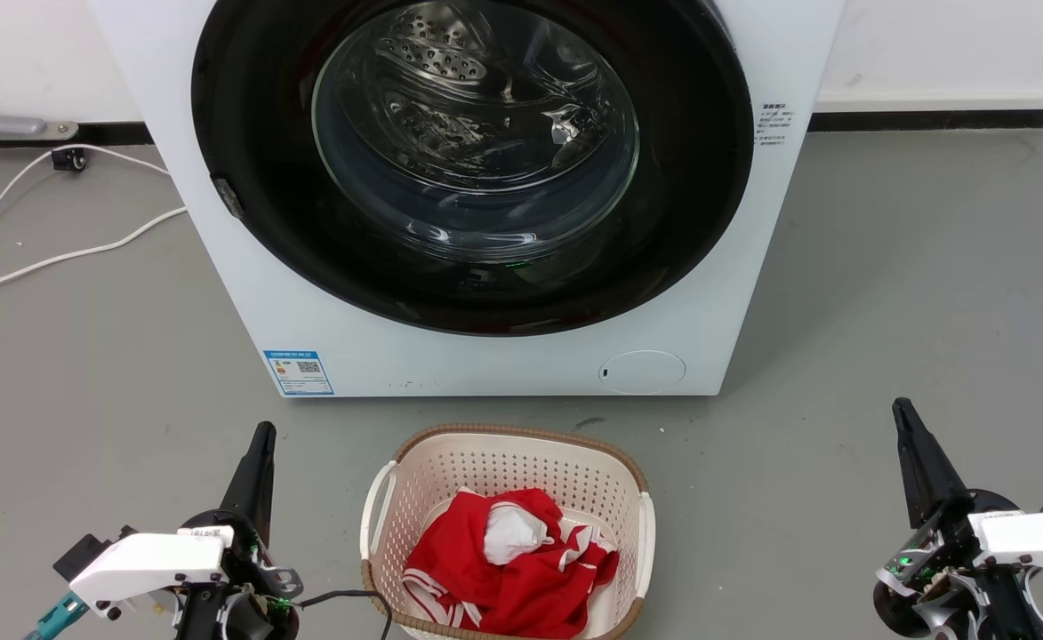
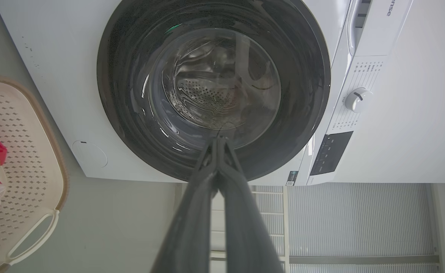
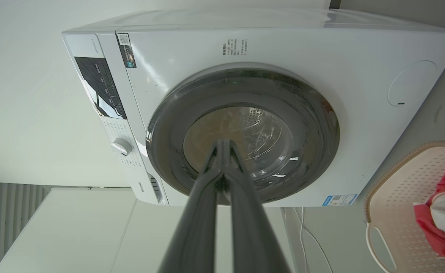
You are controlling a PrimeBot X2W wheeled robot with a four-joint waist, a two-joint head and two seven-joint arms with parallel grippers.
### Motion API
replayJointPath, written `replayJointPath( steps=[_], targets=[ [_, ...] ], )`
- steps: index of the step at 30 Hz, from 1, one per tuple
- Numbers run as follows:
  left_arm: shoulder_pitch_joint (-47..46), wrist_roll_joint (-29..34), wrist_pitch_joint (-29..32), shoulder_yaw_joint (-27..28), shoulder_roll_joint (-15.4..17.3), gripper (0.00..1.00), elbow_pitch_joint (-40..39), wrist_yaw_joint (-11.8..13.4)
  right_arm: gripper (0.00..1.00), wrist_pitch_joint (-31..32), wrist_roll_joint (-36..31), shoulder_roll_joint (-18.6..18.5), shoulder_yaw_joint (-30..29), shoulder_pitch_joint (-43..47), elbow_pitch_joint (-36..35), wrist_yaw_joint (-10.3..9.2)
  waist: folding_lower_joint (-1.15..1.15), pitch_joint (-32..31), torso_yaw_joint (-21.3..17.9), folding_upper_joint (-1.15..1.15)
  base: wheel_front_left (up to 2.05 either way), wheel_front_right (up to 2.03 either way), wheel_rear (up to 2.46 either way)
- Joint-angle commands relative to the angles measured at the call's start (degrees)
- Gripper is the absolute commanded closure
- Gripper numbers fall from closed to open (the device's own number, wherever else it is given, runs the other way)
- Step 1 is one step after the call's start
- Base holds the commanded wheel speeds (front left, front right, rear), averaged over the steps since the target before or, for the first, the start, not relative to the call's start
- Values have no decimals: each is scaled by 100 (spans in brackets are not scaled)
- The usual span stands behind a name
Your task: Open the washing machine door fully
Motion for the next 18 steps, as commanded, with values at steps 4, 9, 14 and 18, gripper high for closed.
replayJointPath(
  steps=[4, 9, 14, 18],
  targets=[
    [-45, 33, 10, 11, -6, 100, 6, -19, 100, 29, -32, 15, -22, -83, 13, 0, 0, 0, 0, 0, 0, 0, 0],
    [-46, 27, 16, 17, -10, 100, 6, -19, 100, 29, -42, 21, -30, -84, 13, 0, 0, 0, 0, 0, 0, 0, 0],
    [-46, 34, 23, 23, -13, 100, 6, -19, 100, 38, -54, 27, -38, -85, 14, 0, 0, 0, 0, 0, 0, 0, 0],
    [10, 30, -28, -23, -21, 0, 5, 3, 0, -20, -28, 23, -6, 30, -20, 0, 0, 1, 0, 0, 0, 0, 0]
  ],
)
